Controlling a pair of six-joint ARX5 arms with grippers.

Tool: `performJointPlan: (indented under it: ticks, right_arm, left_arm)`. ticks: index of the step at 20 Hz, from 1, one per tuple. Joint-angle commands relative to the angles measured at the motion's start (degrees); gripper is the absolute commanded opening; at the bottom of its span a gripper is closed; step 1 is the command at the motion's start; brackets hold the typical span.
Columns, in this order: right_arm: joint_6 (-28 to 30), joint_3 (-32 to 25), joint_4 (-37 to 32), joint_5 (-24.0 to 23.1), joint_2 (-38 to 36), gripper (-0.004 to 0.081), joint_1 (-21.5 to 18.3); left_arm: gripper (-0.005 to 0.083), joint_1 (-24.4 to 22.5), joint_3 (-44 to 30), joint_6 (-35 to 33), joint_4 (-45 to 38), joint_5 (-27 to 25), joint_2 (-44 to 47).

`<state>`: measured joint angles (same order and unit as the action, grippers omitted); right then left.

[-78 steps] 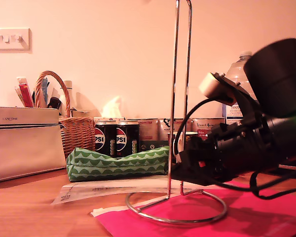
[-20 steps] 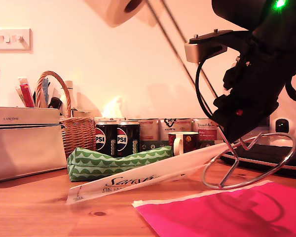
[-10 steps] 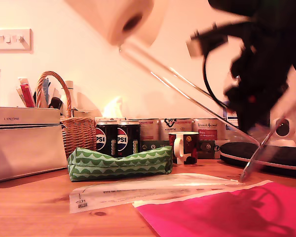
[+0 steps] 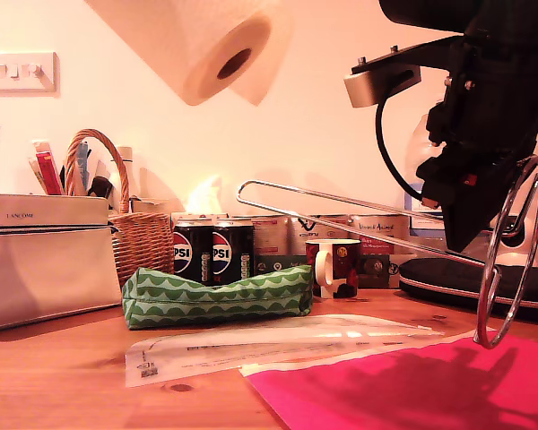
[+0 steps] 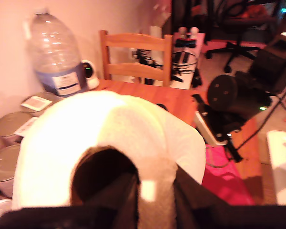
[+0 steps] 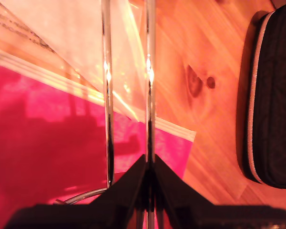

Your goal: Insert the paper towel roll into the metallic stand.

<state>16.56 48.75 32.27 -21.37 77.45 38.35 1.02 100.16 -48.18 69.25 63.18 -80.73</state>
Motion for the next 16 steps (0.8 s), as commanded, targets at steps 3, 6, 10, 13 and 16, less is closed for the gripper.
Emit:
performJointPlan:
  ticks: [3, 6, 10, 13, 16]
  right_arm:
    - [-1.0, -3.1, -2.4, 1.5, -1.2, -0.0012, 0.2]
    - [-2.4, -7.0, -6.5, 3.1, -3.9, -0.0012, 0.6]
    - [-3.7, -10.2, -8.5, 3.1, -10.4, -0.0012, 1.2]
    - [-3.7, -10.4, -8.3, 3.1, -14.5, -0.0012, 1.3]
    - [-3.7, -10.4, -7.5, 3.1, -15.8, -0.0012, 1.4]
  left_arm:
    - [-0.0021, -0.2, -0.4, 0.8, -1.7, 0.8, 0.5]
    - [-0.0021, -0.3, -0.4, 1.4, -1.7, 0.1, 0.5]
    - [-0.0021, -1.0, -0.4, 1.5, -1.6, 0.1, 0.5]
    - [-0.0021, -1.0, -0.4, 1.7, -1.6, 0.2, 0.5]
    - [-0.0021, -1.0, -0.4, 1.7, -1.6, 0.5, 0.5]
